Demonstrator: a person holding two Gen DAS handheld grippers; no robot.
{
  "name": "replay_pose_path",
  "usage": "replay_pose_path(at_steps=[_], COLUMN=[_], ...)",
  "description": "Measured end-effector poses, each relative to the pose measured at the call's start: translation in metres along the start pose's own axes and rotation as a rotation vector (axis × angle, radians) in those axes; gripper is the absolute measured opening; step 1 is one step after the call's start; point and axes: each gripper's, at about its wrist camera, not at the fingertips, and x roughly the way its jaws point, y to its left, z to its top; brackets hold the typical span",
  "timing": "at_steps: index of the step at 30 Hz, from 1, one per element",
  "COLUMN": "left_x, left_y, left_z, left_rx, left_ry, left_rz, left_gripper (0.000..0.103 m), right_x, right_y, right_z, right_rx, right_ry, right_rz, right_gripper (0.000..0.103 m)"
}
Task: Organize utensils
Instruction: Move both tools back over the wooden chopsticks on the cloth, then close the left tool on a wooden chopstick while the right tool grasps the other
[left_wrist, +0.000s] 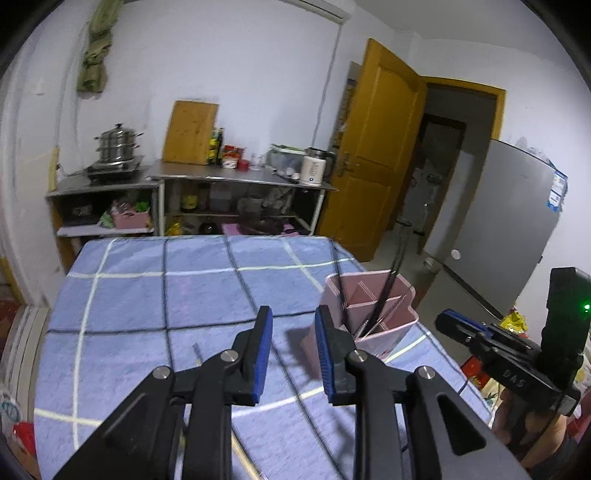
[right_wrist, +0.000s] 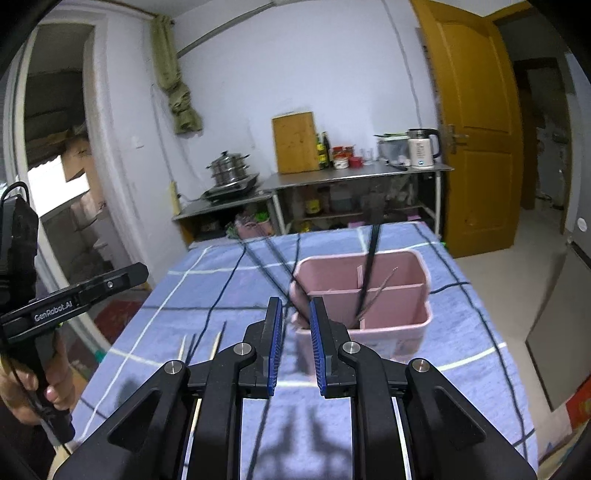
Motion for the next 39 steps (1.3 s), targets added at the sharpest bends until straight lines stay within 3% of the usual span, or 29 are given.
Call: replay_pose_path(at_steps=[17,26,39], left_x=[-0.010,0.021,0.085], left_y=[0.068,0.099,0.136], left_z=[-0.067,-0.101,-0.114], left_rx=[-0.116,-0.184,-0.236], left_ry=[0.069,0.169,0.269], left_rz=[0.167,0.220,0.267], left_gripper=[0.025,0.025,0.025], right_x=[0.034,0.069,0.130], right_y=[0.049,0.068,0.089], right_z=[-0.036,-0.056,-0.070], right_rx=[-0.067,-0.085,-0.098], right_ry=[0.091,0.173,0.275], right_rz=[0.086,0.130,0.171], right_gripper=[0.016,0.016,0.016])
